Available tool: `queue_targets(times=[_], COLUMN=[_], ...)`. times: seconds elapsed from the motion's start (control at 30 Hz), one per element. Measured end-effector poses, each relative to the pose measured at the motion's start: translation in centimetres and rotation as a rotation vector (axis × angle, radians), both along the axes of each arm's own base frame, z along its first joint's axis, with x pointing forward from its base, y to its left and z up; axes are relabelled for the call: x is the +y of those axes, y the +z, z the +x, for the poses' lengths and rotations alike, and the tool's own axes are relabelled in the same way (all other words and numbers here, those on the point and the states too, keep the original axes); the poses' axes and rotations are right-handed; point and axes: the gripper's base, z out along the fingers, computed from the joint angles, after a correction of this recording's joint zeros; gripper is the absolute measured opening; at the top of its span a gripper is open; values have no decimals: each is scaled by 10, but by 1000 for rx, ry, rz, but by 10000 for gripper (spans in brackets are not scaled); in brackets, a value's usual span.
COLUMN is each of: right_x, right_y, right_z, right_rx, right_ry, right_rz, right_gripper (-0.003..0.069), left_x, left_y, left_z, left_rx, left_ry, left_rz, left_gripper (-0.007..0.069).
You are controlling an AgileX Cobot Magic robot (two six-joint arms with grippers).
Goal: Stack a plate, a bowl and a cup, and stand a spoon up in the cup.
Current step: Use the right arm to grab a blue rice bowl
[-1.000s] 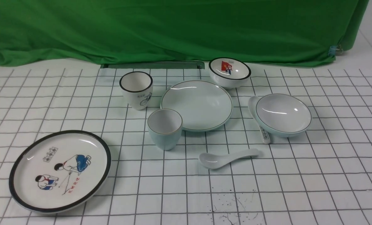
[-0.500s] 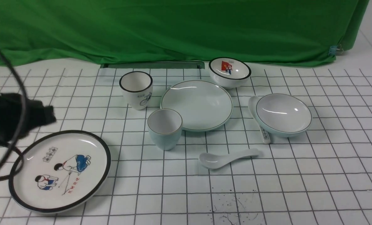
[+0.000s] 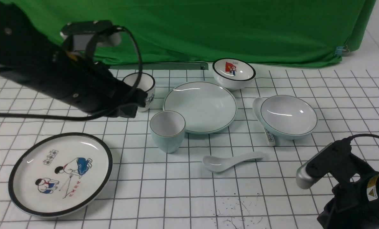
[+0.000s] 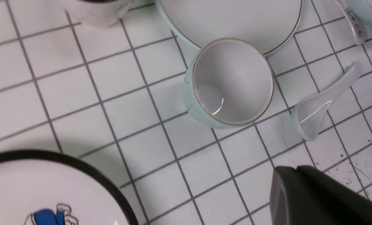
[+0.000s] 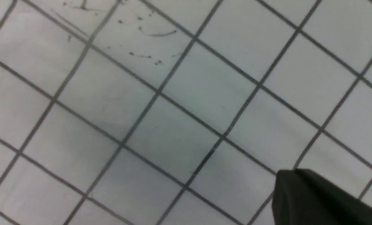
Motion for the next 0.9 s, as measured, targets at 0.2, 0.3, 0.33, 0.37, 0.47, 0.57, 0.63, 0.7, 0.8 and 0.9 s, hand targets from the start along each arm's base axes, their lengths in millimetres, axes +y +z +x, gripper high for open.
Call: queue_targets(times=[0.2,0.3,0.33,0.37,0.47,0.57,0.63,0.7,0.8,0.9], right_x=[0,0,0,0,0,0,1,1,2,3], right_y=[-1,-1,-1,-1,0,0,0,0,0,1], right_z=[0,0,0,0,1,2,2,2,4,7], right_rx=[16,15,12,8,-3,-12,-18,-19,-42,-67], right_ry=[2,6,7,8,14,26,31,32,32,31], right_rz=[-8,-12,-12,-11,-9,-11,-10,-10,1,13], right_gripper=[13,13,13,13,13,13,13,13,13,13], left_x=[-20,-17,-15,-13,-9,-8,-10,-11,-13,-11], left_y=[-8,-11,-11,-10,-4,5,9,7,0,-5], left_z=[25,28,29,29,27,23,18,15,10,0], left_rx=[14,6,-3,-14,-44,-79,-98,-115,-103,-95], left_ry=[-43,-50,-50,-41,-16,4,5,9,6,-17], left_rz=[36,89,115,135,162,129,91,73,68,86], left_gripper=[-20,-6,-2,3,13,17,22,23,24,25])
